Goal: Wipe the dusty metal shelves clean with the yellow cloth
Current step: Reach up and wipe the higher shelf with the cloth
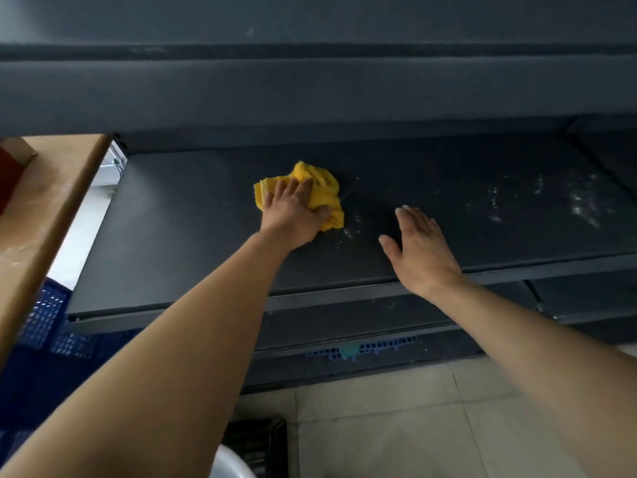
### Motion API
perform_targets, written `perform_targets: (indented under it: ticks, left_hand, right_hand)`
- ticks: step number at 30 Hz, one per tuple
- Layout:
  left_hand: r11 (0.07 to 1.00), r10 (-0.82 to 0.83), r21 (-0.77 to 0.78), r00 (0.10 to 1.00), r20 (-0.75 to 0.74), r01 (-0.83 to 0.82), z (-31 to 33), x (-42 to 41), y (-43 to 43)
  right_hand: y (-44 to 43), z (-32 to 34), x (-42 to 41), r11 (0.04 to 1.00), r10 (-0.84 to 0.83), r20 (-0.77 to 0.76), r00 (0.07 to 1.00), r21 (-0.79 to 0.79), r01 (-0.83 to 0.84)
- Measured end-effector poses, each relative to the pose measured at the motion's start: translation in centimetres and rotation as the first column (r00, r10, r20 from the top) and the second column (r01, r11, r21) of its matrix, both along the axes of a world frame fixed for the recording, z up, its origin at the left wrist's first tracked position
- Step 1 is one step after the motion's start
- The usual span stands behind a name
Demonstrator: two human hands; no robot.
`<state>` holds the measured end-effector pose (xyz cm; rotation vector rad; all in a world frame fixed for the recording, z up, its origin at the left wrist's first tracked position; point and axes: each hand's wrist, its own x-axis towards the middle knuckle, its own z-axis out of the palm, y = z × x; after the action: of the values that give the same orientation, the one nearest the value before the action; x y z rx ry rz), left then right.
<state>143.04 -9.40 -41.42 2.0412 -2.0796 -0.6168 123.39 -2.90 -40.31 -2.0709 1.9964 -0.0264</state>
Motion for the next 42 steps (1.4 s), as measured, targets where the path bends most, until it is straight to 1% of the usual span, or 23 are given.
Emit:
perform_targets:
  ticks: [4, 6, 8, 10, 13, 14, 17, 19, 22, 25, 27, 30, 32, 35, 36, 38, 40, 42]
  left_hand:
    - [0.989, -0.147, 0.000, 0.989, -0.016, 0.147, 0.2, -4.0, 2.0]
    - [0.985, -0.173, -0.011, 0.984, -0.032, 0.173, 0.3, -3.6, 3.2]
    - [0.986, -0.164, -0.026, 0.986, -0.036, 0.163, 0.7, -1.8, 4.2]
    - [0.995, -0.079, -0.057, 0.996, -0.032, 0.077, 1.1, 0.4, 5.4]
    - [0.983, 0.138, -0.116, 0.990, -0.042, -0.142, 1.5, 3.0, 7.4]
    - [0.975, 0.189, -0.113, 0.981, -0.040, -0.192, 1.5, 3.2, 7.8]
    - [0.968, 0.243, -0.059, 0.970, -0.029, -0.244, 1.2, 2.4, 8.0]
    - [0.972, 0.228, -0.053, 0.973, -0.016, -0.229, 1.0, 1.3, 8.1]
    - [0.986, 0.160, -0.051, 0.987, 0.015, -0.159, 0.6, -1.0, 8.4]
    - [0.996, 0.082, -0.035, 0.995, 0.047, -0.080, 0.4, -5.1, 8.5]
    - [0.999, 0.035, -0.032, 0.998, 0.061, -0.033, 0.3, -8.3, 8.0]
    - [0.999, -0.022, -0.022, 0.998, 0.063, 0.023, 0.3, -12.1, 7.0]
    - [0.999, -0.047, -0.009, 0.996, 0.072, 0.048, 0.3, -12.9, 6.4]
    - [0.997, -0.074, -0.010, 0.989, 0.125, 0.076, 0.5, -11.5, 5.6]
    - [0.998, -0.057, -0.017, 0.987, 0.147, 0.060, 0.6, -10.7, 5.1]
    - [0.998, 0.055, -0.030, 0.985, 0.166, -0.050, 0.6, -8.7, 4.1]
    - [0.983, 0.185, -0.020, 0.972, 0.146, -0.184, 0.6, -7.5, 3.3]
    - [0.969, 0.247, -0.004, 0.964, 0.102, -0.248, 0.5, -7.9, 2.3]
  right_hand:
    - [0.5, -0.1, -1.5, 0.998, -0.061, 0.020, 0.998, 0.021, 0.061]
    - [0.7, 0.0, -1.9, 0.998, -0.062, 0.031, 0.998, 0.034, 0.061]
    - [0.9, 0.1, -2.2, 0.997, -0.049, 0.022, 0.999, 0.054, 0.048]
    - [1.1, 0.1, -2.5, 0.996, -0.029, 0.017, 0.999, 0.080, 0.027]
    - [1.3, 0.2, -2.8, 0.993, -0.022, 0.031, 0.999, 0.116, 0.018]
    - [1.3, 0.2, -2.9, 0.993, -0.019, 0.027, 0.999, 0.120, 0.016]
    - [1.3, 0.1, -3.1, 0.992, 0.001, 0.019, 1.000, 0.127, -0.003]
    - [1.3, -0.1, -3.4, 0.991, 0.010, 0.032, 0.999, 0.135, -0.014]
    - [1.3, 0.0, -4.1, 0.988, 0.018, 0.072, 0.997, 0.152, -0.029]
    - [1.2, 0.6, -4.8, 0.983, 0.021, 0.159, 0.987, 0.178, -0.050]
    - [1.3, 1.0, -5.6, 0.986, 0.002, 0.210, 0.978, 0.162, -0.037]
    - [1.5, 1.3, -7.3, 0.995, -0.002, 0.154, 0.988, 0.096, -0.013]
    - [1.6, 1.4, -8.3, 0.993, -0.009, 0.130, 0.991, 0.116, -0.006]
    - [1.3, 1.7, -9.5, 0.990, -0.007, 0.137, 0.991, 0.144, -0.012]
    - [1.1, 1.7, -9.8, 0.989, -0.005, 0.143, 0.990, 0.147, -0.017]
    - [0.9, 1.7, -10.3, 0.989, 0.007, 0.142, 0.990, 0.148, -0.028]
    - [0.7, 1.7, -10.5, 0.990, 0.021, 0.125, 0.992, 0.135, -0.038]
    - [0.4, 1.8, -10.7, 0.992, 0.020, 0.114, 0.993, 0.119, -0.033]
